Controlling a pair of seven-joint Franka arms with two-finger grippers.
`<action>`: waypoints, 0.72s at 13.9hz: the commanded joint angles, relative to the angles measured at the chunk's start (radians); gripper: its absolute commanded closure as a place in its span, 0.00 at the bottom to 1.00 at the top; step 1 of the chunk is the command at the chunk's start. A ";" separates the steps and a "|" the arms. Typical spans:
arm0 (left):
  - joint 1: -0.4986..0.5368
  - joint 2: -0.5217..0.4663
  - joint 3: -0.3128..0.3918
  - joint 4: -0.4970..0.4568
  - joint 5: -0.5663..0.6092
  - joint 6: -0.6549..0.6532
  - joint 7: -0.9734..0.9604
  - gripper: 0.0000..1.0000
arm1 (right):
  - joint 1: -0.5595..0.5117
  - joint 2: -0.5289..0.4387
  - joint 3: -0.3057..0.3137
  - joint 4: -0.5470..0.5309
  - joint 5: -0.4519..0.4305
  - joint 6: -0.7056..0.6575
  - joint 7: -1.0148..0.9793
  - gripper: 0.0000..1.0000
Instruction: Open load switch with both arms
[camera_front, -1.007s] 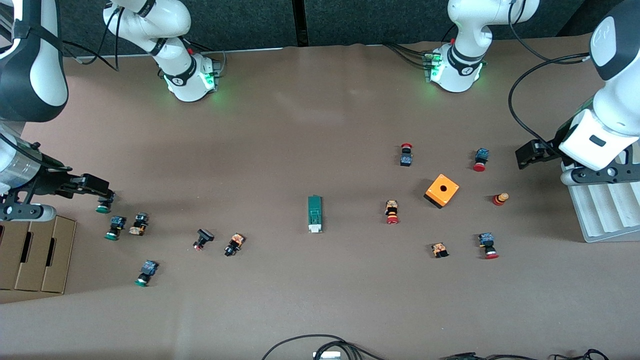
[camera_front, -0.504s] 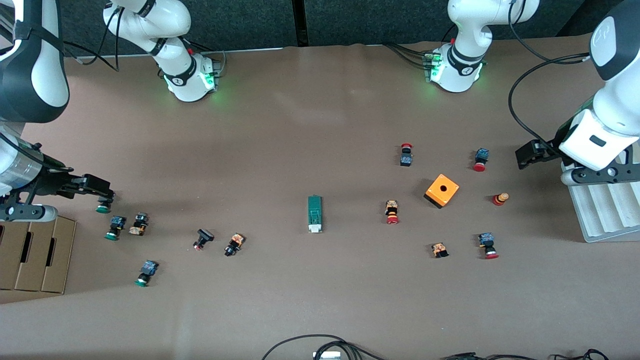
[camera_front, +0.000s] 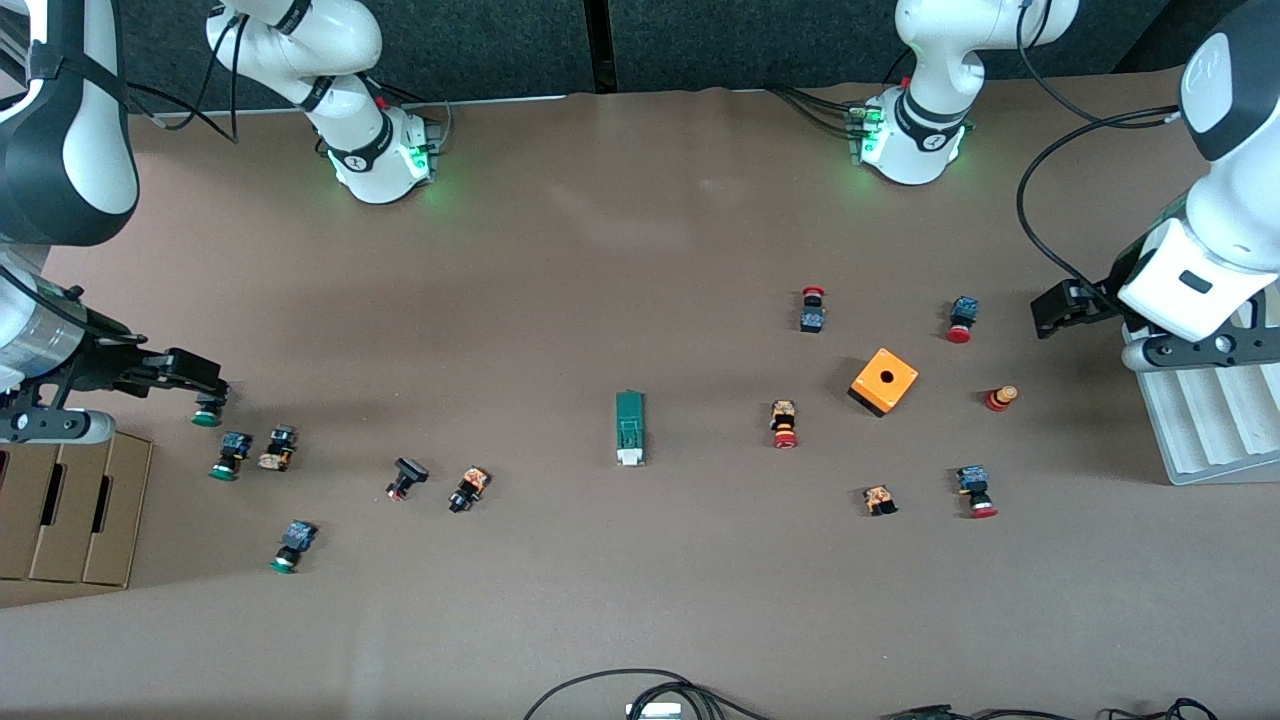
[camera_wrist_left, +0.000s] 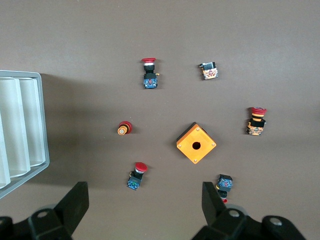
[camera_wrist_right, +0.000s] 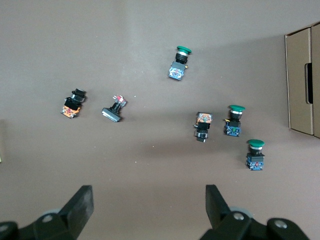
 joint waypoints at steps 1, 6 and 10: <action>-0.002 -0.003 -0.001 0.015 -0.006 -0.036 -0.023 0.00 | 0.001 -0.003 -0.005 0.003 0.015 -0.008 -0.008 0.00; -0.020 0.037 -0.030 0.011 -0.048 -0.049 -0.066 0.00 | 0.005 0.009 -0.005 0.003 0.015 -0.007 -0.005 0.00; -0.055 0.045 -0.119 0.011 -0.048 0.007 -0.253 0.00 | 0.008 0.041 -0.002 0.003 0.015 -0.002 -0.002 0.00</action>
